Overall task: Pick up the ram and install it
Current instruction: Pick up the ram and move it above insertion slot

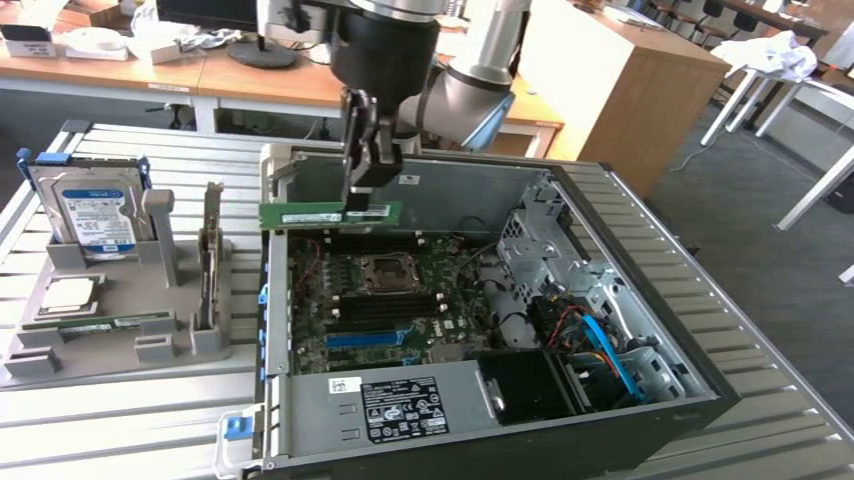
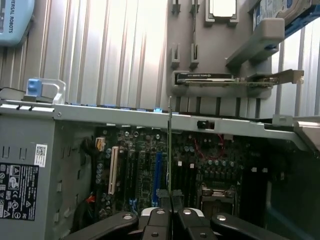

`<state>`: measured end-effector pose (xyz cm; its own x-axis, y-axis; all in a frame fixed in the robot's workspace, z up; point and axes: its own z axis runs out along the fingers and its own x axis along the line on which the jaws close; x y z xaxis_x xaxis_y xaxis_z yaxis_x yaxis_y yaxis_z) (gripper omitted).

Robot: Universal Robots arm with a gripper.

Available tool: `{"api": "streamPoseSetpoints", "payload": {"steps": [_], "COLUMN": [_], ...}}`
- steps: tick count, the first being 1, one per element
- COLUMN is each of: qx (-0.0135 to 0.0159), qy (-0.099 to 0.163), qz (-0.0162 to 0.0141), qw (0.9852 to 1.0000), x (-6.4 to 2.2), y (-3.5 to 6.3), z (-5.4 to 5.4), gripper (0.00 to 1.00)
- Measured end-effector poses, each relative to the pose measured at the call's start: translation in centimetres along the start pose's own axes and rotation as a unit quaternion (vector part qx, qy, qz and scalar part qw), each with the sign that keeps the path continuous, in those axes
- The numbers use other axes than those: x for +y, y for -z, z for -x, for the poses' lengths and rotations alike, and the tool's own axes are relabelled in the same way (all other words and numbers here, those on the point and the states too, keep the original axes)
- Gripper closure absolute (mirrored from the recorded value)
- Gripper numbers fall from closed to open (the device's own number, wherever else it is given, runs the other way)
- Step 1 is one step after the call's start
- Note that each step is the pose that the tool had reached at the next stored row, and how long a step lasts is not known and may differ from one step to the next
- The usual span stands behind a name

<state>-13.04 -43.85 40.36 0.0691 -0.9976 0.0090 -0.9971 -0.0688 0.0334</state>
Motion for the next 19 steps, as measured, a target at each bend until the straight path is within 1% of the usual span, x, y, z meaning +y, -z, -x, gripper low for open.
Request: {"api": "streamPoseSetpoints", "payload": {"steps": [11, 19], "qx": [0.0000, 0.0000], "qy": [0.000, 0.000], "qz": [0.0005, 0.0007], "qw": [1.0000, 1.0000], "x": [-2.67, -4.44], "y": [0.09, 0.15], "z": [-0.3, -0.6], "gripper": [0.88, 0.88]}}
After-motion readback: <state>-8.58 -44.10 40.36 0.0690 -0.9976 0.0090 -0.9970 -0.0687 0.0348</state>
